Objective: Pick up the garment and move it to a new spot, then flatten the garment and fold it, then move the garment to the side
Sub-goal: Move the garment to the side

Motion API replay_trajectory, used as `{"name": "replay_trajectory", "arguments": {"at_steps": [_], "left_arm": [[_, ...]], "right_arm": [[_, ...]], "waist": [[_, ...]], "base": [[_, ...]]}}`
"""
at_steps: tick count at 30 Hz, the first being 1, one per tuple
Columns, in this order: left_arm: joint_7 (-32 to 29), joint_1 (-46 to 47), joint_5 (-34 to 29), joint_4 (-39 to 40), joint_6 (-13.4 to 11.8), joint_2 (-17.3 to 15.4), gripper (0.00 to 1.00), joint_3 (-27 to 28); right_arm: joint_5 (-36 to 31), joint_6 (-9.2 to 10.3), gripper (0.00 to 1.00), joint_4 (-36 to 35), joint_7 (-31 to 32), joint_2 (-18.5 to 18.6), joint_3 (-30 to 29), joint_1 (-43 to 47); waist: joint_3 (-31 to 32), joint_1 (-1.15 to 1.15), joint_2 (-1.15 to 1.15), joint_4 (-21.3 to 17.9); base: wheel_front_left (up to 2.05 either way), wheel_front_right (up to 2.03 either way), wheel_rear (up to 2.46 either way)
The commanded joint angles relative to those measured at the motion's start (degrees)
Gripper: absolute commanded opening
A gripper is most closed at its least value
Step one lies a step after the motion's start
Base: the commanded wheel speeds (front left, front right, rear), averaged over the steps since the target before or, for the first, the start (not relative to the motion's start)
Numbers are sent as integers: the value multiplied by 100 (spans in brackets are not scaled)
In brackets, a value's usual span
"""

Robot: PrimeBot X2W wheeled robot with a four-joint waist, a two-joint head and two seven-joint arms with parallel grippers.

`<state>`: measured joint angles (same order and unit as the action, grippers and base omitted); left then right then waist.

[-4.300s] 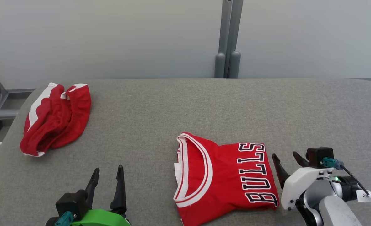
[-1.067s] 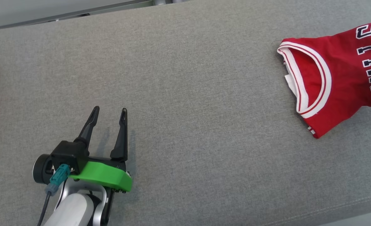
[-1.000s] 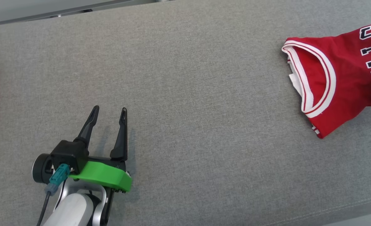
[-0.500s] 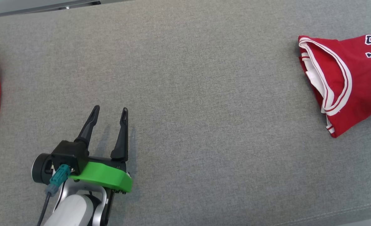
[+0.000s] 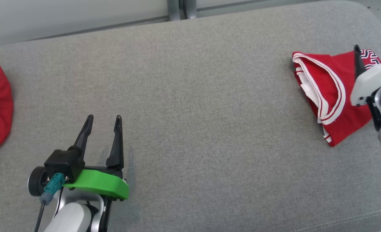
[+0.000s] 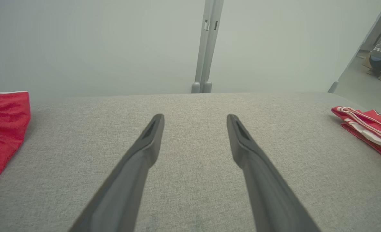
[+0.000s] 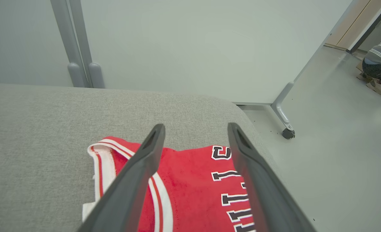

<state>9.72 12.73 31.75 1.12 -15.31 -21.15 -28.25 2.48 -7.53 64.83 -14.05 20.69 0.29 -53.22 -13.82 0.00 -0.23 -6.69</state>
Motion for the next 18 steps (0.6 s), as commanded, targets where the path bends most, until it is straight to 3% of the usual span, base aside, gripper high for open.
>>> {"name": "replay_trajectory", "arguments": {"at_steps": [1,6,18], "left_arm": [[62,-112,38,-66,-48,-3,100,47],[218,-329,183,-270,-149,-53,100,277],[403,-866,382,-539,-263,-120,100,593]], "right_arm": [[134,8,100,-76,-41,-90,152,31],[590,8,100,-420,-58,-316,736,257],[1325,8,100,-1568,45,-635,1128,1141]], "waist": [[321,0,23,6],[854,0,23,36],[1569,0,23,214]], "base": [[0,0,0],[0,0,0],[0,0,0]]}}
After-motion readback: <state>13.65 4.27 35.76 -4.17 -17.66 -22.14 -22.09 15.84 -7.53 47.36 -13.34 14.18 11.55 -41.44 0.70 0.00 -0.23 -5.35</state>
